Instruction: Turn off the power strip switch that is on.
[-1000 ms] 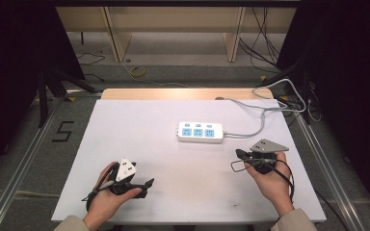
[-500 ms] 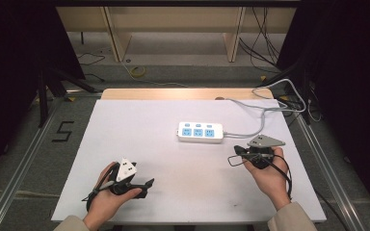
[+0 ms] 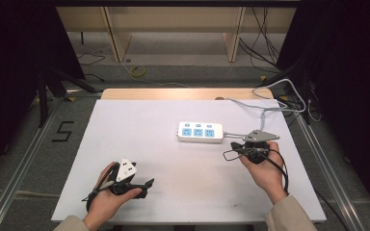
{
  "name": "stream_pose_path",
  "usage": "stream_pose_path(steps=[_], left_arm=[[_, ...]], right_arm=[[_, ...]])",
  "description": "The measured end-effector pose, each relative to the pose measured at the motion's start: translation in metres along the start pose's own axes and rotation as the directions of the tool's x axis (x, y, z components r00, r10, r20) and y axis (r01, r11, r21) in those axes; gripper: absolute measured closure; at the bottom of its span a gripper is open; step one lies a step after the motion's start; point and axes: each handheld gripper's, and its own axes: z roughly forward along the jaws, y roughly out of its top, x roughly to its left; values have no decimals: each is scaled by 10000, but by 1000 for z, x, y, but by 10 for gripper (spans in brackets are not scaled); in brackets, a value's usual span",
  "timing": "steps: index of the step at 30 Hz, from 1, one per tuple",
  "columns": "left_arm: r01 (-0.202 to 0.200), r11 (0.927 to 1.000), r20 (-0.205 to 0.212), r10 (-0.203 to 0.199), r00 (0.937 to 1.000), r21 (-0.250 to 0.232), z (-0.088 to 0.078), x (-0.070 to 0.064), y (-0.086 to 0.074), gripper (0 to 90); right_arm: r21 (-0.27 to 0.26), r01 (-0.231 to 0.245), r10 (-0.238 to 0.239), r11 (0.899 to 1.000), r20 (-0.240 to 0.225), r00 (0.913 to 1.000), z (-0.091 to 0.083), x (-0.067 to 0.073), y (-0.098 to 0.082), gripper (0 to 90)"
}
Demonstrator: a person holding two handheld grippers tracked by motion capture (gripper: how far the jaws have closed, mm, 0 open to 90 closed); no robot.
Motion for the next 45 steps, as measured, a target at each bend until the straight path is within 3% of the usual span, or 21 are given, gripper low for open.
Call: stream_pose_path(steps=[18,45], left_arm=[[6,10000,-4,-6,10000,-19,0,0,0,151],[-53,10000,-15,53,10000,-26,0,0,0,152]], right_arm=[[91,218,-218,9997,51,9997,11,-3,11,900],[502,386,-398,9980,222,9990,30,-13,49,900]])
